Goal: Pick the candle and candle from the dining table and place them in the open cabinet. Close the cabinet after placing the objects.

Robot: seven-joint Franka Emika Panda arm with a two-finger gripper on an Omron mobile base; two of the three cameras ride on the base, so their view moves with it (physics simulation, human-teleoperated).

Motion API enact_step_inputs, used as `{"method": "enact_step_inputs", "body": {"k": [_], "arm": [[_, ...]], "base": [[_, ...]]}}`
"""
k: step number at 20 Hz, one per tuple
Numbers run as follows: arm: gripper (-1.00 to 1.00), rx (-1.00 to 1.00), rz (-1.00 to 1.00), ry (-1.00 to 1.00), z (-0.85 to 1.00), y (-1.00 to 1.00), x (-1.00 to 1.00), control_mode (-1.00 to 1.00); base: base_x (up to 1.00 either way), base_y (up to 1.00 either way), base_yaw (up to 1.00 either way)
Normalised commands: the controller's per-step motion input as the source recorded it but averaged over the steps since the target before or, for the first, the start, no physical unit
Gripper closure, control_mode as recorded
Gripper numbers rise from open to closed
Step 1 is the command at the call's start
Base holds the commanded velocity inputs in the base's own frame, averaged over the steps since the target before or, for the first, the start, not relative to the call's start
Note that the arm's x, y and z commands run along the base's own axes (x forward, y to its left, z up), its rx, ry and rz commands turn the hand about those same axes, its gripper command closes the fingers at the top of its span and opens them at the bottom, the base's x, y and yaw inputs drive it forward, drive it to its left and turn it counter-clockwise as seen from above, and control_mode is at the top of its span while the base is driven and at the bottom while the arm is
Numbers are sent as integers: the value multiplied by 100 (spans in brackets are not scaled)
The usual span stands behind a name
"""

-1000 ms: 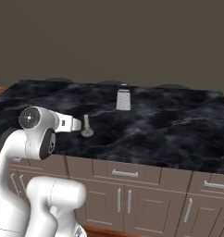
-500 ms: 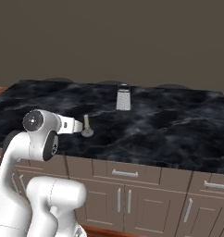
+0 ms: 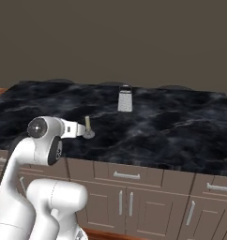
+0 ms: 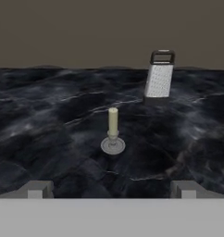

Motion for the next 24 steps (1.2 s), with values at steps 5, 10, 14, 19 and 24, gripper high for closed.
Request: {"method": "enact_step_inputs", "body": {"k": [5, 10, 14, 19, 24], "arm": [[-100, 0, 0, -3, -16, 0, 4, -100], [-100, 0, 0, -1, -10, 2, 7, -100], [-100, 0, 0, -1, -4, 0, 11, -100], [-100, 0, 0, -3, -1, 0, 15, -100], [-100, 0, 0, -2, 0, 0, 23, -100]], "base": [[0, 0, 0], [0, 0, 0], [0, 0, 0], [0, 0, 0], [0, 0, 0]]}}
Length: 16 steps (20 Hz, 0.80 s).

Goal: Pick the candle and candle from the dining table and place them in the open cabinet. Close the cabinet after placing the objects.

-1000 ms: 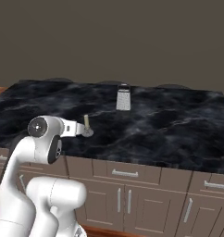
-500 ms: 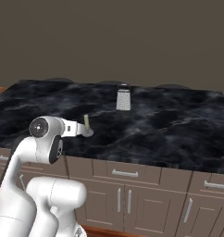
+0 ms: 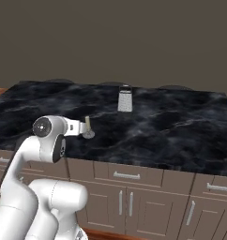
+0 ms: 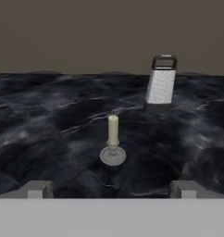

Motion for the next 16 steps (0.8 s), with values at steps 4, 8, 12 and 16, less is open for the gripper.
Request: {"method": "enact_step_inputs", "body": {"k": [4, 8, 12, 16], "arm": [[-100, 0, 0, 0, -10, 0, 27, -100], [-100, 0, 0, -3, -18, 0, 13, -100], [-100, 0, 0, -4, -23, 0, 24, -100], [-100, 0, 0, -10, -28, 0, 23, -100]], "base": [[0, 0, 0], [0, 0, 0], [0, 0, 0], [0, 0, 0]]}}
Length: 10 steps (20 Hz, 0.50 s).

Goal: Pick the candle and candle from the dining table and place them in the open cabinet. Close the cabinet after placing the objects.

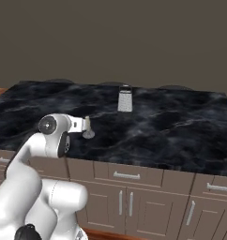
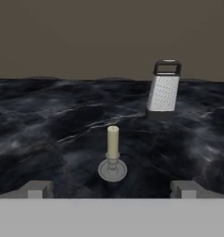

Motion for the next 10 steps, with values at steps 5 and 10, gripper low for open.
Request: {"method": "enact_step_inputs", "body": {"k": [5, 10], "arm": [[-100, 0, 0, -13, -29, 0, 21, -100], [-100, 0, 0, -9, -35, 0, 22, -100]], "base": [[0, 0, 0], [0, 0, 0]]}}
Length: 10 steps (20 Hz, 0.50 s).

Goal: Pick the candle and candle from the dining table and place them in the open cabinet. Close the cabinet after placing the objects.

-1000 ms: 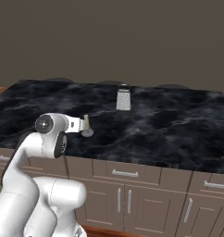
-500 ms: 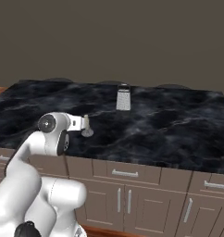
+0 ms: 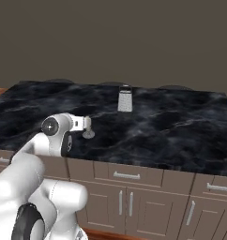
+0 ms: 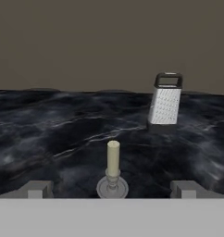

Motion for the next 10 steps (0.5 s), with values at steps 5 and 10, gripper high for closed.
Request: {"method": "enact_step_inputs", "body": {"k": [5, 10], "arm": [[-100, 0, 0, -5, -42, 0, 17, -100], [-100, 0, 0, -2, -43, 0, 10, -100]], "base": [[0, 0, 0], [0, 0, 0]]}}
